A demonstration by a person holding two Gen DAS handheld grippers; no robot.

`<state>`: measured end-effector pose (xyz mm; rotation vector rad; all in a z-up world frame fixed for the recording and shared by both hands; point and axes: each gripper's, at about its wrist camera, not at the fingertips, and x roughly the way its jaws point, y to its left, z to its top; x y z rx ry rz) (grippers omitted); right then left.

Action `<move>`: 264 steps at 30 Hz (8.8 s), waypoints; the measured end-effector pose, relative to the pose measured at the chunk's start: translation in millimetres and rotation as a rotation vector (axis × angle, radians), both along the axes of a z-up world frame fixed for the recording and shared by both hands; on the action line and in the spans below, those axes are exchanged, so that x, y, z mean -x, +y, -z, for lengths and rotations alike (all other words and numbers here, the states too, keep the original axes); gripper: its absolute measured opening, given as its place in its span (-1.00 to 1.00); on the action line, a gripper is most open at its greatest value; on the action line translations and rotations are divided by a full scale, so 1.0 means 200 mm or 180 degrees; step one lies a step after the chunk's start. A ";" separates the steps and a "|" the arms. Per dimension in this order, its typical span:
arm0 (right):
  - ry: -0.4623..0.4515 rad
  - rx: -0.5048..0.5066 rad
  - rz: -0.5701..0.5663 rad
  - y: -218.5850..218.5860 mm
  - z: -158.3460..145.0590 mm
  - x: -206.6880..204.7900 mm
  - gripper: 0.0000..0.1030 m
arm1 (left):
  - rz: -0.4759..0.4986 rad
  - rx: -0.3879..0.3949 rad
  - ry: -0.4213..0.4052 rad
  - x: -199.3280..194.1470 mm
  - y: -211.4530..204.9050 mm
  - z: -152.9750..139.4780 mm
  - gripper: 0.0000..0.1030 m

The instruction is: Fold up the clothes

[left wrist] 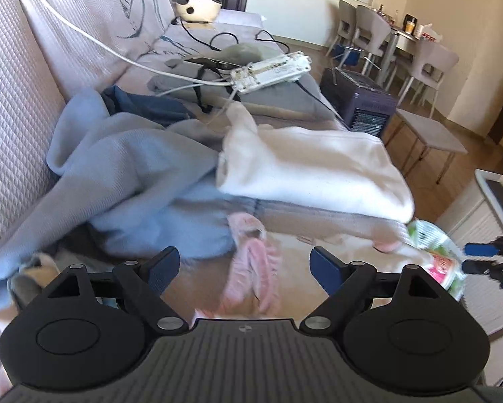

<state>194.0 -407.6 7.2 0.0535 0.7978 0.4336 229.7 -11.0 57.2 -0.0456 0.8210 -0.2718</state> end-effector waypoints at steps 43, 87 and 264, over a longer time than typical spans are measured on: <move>0.0388 0.0129 -0.0074 0.05 0.34 -0.31 -0.78 | 0.0154 -0.0008 -0.0336 -0.25 -0.15 0.08 -0.95; 0.0170 0.0227 0.0042 0.00 0.21 -0.17 -0.55 | -0.0170 0.0008 -0.0633 -0.21 -0.06 0.16 -0.96; 0.1108 0.0055 0.0067 0.33 0.32 0.82 -0.40 | -0.0567 0.0617 0.0066 1.31 0.63 0.34 -0.35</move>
